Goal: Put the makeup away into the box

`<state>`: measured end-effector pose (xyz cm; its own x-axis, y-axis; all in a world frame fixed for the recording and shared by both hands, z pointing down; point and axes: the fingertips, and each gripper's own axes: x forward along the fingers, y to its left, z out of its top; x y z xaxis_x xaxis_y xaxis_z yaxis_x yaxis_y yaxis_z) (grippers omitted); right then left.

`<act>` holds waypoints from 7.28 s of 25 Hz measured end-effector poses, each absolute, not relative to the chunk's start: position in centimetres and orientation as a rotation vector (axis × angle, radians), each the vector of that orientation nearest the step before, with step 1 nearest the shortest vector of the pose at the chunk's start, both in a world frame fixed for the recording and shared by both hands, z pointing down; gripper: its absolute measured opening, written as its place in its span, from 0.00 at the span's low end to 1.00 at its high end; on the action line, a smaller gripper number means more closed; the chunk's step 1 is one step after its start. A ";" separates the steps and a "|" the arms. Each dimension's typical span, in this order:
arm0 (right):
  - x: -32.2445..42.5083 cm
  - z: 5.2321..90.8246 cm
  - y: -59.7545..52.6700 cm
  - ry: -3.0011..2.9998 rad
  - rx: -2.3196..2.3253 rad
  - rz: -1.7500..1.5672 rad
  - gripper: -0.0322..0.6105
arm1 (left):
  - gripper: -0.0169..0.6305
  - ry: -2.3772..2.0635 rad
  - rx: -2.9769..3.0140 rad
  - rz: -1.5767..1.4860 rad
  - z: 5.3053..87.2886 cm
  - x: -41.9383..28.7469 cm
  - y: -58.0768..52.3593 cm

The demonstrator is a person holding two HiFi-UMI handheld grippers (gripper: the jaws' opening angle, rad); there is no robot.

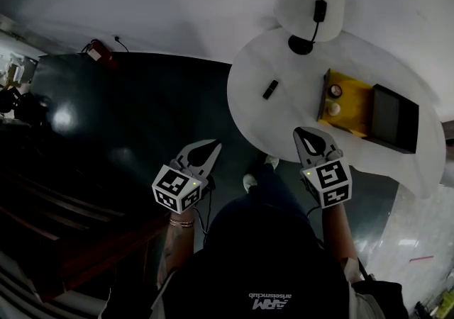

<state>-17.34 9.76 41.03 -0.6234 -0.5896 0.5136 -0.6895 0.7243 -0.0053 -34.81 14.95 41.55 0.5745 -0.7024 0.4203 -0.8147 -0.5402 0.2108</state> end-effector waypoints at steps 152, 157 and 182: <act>-12.1 48.4 -1.8 -2.124 1.382 0.762 0.21 | 0.05 -0.356 2.663 0.595 45.8 -20.0 -5.2; -10.7 47.7 -0.7 -2.185 1.333 0.726 0.21 | 0.05 -0.452 2.670 0.570 44.8 -18.9 -3.8; -7.2 45.1 5.1 -2.129 1.547 0.683 0.21 | 0.05 -0.413 2.721 0.537 43.0 -20.1 3.1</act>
